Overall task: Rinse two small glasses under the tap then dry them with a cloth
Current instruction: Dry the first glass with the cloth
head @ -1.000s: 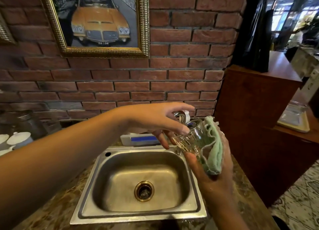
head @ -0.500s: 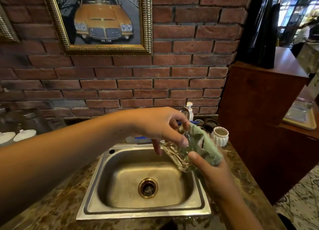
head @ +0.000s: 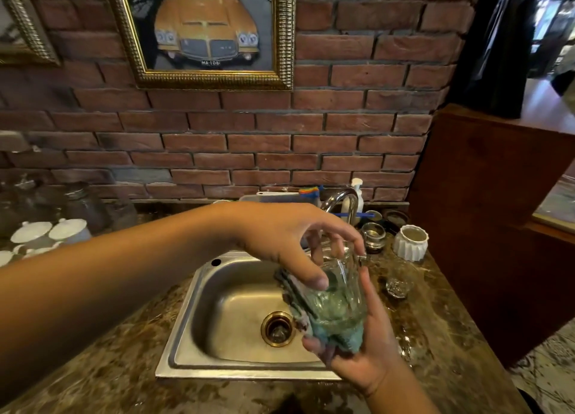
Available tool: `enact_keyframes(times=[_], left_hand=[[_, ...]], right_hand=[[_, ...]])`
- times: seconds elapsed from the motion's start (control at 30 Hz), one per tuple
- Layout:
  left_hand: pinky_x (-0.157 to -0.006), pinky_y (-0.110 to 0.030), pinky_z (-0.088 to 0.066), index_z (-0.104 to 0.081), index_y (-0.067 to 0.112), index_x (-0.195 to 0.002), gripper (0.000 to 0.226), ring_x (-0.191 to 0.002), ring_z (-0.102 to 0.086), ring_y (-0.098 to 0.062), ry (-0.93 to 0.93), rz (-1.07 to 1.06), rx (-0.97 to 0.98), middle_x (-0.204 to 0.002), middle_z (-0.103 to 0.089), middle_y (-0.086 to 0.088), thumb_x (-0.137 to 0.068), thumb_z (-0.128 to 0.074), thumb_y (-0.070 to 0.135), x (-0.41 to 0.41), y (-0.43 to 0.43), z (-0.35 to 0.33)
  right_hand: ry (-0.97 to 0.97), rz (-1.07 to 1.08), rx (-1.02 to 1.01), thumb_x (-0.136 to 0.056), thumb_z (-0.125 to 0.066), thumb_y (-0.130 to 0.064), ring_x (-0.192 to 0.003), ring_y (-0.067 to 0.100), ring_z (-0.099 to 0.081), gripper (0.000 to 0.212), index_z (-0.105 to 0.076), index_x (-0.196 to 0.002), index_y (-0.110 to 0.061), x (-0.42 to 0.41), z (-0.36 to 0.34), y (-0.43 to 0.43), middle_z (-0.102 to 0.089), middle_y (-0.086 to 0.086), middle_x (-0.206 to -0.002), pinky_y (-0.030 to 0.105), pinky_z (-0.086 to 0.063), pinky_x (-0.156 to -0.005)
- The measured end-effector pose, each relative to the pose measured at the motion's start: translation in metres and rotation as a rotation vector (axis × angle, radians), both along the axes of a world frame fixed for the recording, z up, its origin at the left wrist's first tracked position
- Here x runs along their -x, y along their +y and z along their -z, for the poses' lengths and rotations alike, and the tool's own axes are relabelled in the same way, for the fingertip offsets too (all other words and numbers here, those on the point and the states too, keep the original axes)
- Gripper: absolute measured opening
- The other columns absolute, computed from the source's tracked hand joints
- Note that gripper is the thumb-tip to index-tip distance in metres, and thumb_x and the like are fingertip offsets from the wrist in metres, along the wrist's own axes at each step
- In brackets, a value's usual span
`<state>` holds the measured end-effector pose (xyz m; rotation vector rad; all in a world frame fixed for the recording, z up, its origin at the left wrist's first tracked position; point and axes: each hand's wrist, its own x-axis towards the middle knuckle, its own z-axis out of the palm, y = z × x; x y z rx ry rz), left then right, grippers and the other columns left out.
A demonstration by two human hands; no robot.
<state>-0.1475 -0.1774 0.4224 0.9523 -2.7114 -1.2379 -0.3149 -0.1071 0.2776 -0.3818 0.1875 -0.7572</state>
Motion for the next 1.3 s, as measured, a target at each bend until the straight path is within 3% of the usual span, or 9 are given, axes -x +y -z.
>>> enact_keyframes(times=[0.13,0.3,0.43,0.6,0.77,0.9,1.0,1.1,1.3], left_hand=[[-0.088,-0.044,-0.061,-0.059,0.024,-0.133,0.064,-0.101,-0.067,-0.026,0.031,-0.114,-0.017,-0.127,-0.059,-0.007,-0.074,-0.077,0.040,-0.002,-0.001,0.008],[-0.087,-0.060,-0.058,-0.059,0.022,-0.133,0.056,-0.095,-0.070,-0.026,0.090,-0.273,-0.145,-0.124,-0.061,-0.018,-0.080,-0.077,0.021,-0.002,-0.008,0.013],[-0.070,-0.041,-0.057,-0.059,0.021,-0.133,0.047,-0.077,-0.069,-0.009,0.111,-0.362,-0.227,-0.112,-0.065,-0.009,-0.089,-0.074,0.011,0.006,-0.009,0.021],[-0.070,-0.031,-0.056,-0.055,0.019,-0.134,0.048,-0.089,-0.066,-0.019,0.091,-0.457,-0.287,-0.106,-0.065,-0.007,-0.089,-0.074,0.017,0.012,-0.010,0.027],[-0.062,-0.031,-0.053,-0.057,0.020,-0.133,0.051,-0.088,-0.063,-0.020,0.099,-0.409,-0.246,-0.109,-0.061,-0.008,-0.087,-0.075,0.011,0.013,-0.009,0.029],[-0.083,-0.045,-0.059,-0.059,0.022,-0.133,0.052,-0.098,-0.065,-0.019,0.114,-0.232,-0.222,-0.126,-0.055,-0.015,-0.086,-0.075,0.007,0.009,-0.008,0.019],[-0.086,-0.036,-0.060,-0.058,0.016,-0.134,0.054,-0.102,-0.067,-0.015,0.140,-0.081,-0.235,-0.132,-0.055,-0.015,-0.085,-0.074,0.000,0.010,-0.009,0.010],[-0.089,-0.035,-0.057,-0.054,0.009,-0.138,0.061,-0.114,-0.061,-0.024,0.146,0.075,-0.255,-0.137,-0.054,-0.017,-0.081,-0.071,-0.003,0.012,-0.010,0.010],[-0.085,-0.017,-0.053,-0.043,0.008,-0.149,0.074,-0.124,-0.053,-0.013,0.113,0.150,-0.283,-0.149,-0.047,-0.011,-0.082,-0.066,-0.011,0.002,-0.014,0.001]], right_hand=[[0.271,0.262,0.016,-0.076,-0.074,-0.055,-0.100,0.046,-0.068,0.066,-0.068,-0.124,-0.011,-0.001,-0.012,-0.007,-0.066,0.030,-0.124,0.055,-0.061,-0.074],[0.716,0.731,0.301,-0.085,-0.066,-0.051,-0.111,0.027,-0.069,0.051,-0.061,-0.130,-0.028,-0.003,-0.013,0.001,-0.072,0.009,-0.122,0.058,-0.050,-0.100],[1.218,0.946,0.745,-0.079,-0.055,-0.068,-0.132,0.002,-0.048,0.077,-0.030,-0.148,-0.045,-0.008,0.003,0.010,-0.048,-0.018,-0.144,0.043,-0.047,-0.108],[1.664,1.128,1.159,-0.089,-0.053,-0.050,-0.144,0.030,-0.035,0.083,-0.013,-0.155,-0.020,-0.012,0.023,0.012,-0.024,0.005,-0.158,0.050,-0.042,-0.109],[1.173,0.981,0.670,-0.080,-0.072,-0.040,-0.123,-0.001,-0.054,0.076,-0.035,-0.147,-0.041,-0.010,0.003,0.008,-0.052,-0.020,-0.137,0.029,-0.049,-0.098],[0.517,0.545,0.222,-0.048,-0.095,-0.049,-0.110,0.037,-0.069,0.097,-0.059,-0.132,-0.017,0.015,-0.003,-0.004,-0.071,0.017,-0.122,0.051,-0.058,-0.092],[0.250,0.210,0.108,-0.080,-0.081,-0.040,-0.122,0.046,-0.059,0.062,-0.062,-0.133,-0.012,0.019,-0.004,-0.002,-0.059,0.028,-0.135,0.053,-0.055,-0.095],[0.260,0.239,0.028,-0.106,-0.037,-0.041,-0.141,0.043,-0.039,0.055,-0.035,-0.153,-0.010,0.023,0.015,0.007,-0.039,0.026,-0.154,0.054,-0.036,-0.114],[0.347,0.302,0.194,-0.106,-0.040,-0.034,-0.139,0.044,-0.041,0.059,-0.024,-0.155,-0.005,0.022,0.020,0.004,-0.039,0.027,-0.153,0.056,-0.036,-0.114]])
